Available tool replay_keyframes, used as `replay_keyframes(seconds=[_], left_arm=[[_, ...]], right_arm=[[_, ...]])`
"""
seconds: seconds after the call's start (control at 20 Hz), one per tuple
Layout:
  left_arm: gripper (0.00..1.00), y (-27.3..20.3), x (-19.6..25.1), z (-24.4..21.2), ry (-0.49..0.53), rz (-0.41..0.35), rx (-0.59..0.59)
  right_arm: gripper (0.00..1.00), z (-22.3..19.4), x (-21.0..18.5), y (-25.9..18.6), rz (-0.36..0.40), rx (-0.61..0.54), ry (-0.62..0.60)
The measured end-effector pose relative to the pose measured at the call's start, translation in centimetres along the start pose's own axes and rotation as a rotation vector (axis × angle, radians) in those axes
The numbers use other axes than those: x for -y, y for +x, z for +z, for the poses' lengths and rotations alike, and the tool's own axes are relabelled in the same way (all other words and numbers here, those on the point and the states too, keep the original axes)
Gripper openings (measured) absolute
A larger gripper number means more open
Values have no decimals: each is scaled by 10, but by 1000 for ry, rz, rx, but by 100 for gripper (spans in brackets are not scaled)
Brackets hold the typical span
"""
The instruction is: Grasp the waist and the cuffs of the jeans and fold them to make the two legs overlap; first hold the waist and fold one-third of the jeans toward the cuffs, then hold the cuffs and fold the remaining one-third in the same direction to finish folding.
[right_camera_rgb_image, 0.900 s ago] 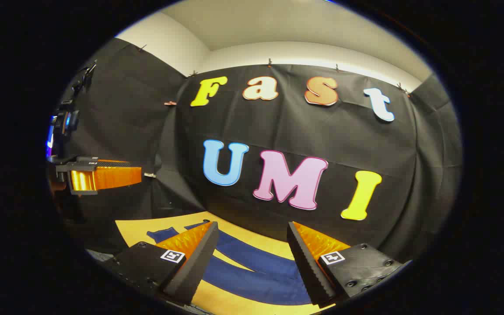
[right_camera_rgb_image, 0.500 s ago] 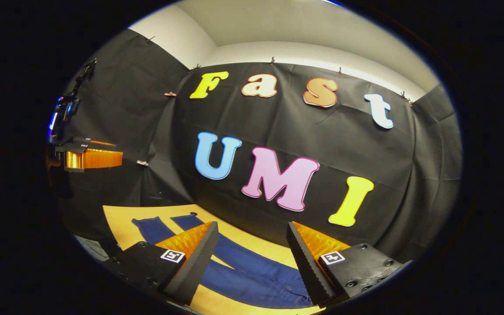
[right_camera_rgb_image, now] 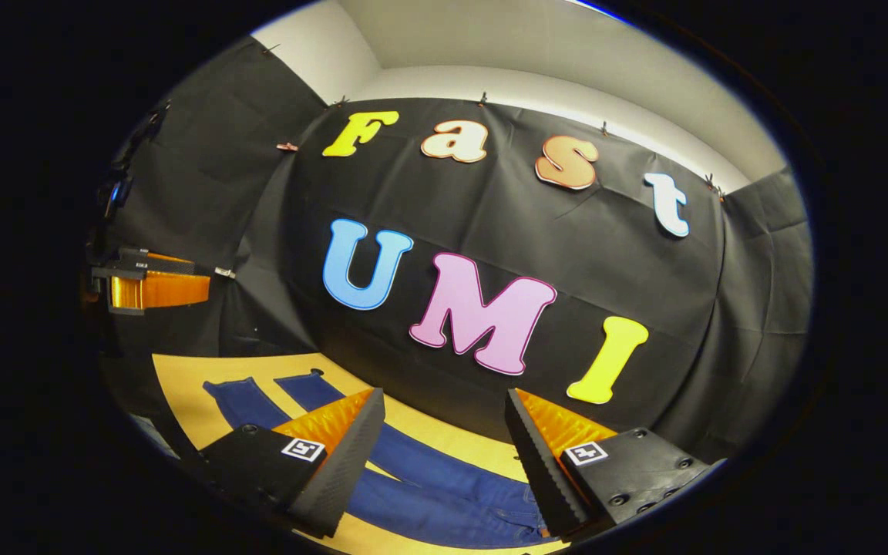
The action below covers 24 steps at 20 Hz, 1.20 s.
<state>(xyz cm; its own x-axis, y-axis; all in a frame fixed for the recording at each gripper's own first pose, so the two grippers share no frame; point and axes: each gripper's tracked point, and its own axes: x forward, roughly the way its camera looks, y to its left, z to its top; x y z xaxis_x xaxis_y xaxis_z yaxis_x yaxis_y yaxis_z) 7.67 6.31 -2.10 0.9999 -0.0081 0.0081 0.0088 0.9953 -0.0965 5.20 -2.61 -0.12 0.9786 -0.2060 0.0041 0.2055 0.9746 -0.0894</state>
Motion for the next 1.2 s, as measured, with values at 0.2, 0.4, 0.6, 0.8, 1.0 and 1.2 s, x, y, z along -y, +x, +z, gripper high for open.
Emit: replay_keyframes(seconds=[0.2, 0.4, 0.6, 0.8, 1.0, 1.2], left_arm=[[99, 29, -14, -16, 67, -85, -24], [99, 56, -49, -93, 184, -247, -199], [98, 73, -92, -193, 348, -386, -432], [98, 79, -136, -269, 613, -561, -630], [98, 81, -171, -325, 783, -760, -818], [98, 95, -217, -374, 990, -820, -982]], right_arm=[[96, -14, 2, 14, -26, -50, -34], [96, -86, 12, 19, 83, -223, -204], [97, -194, 6, -8, 280, -502, -301], [97, -301, 38, -30, 459, -790, -456], [97, -380, 64, -31, 602, -981, -547], [96, -429, 66, -23, 806, -1058, -652]])
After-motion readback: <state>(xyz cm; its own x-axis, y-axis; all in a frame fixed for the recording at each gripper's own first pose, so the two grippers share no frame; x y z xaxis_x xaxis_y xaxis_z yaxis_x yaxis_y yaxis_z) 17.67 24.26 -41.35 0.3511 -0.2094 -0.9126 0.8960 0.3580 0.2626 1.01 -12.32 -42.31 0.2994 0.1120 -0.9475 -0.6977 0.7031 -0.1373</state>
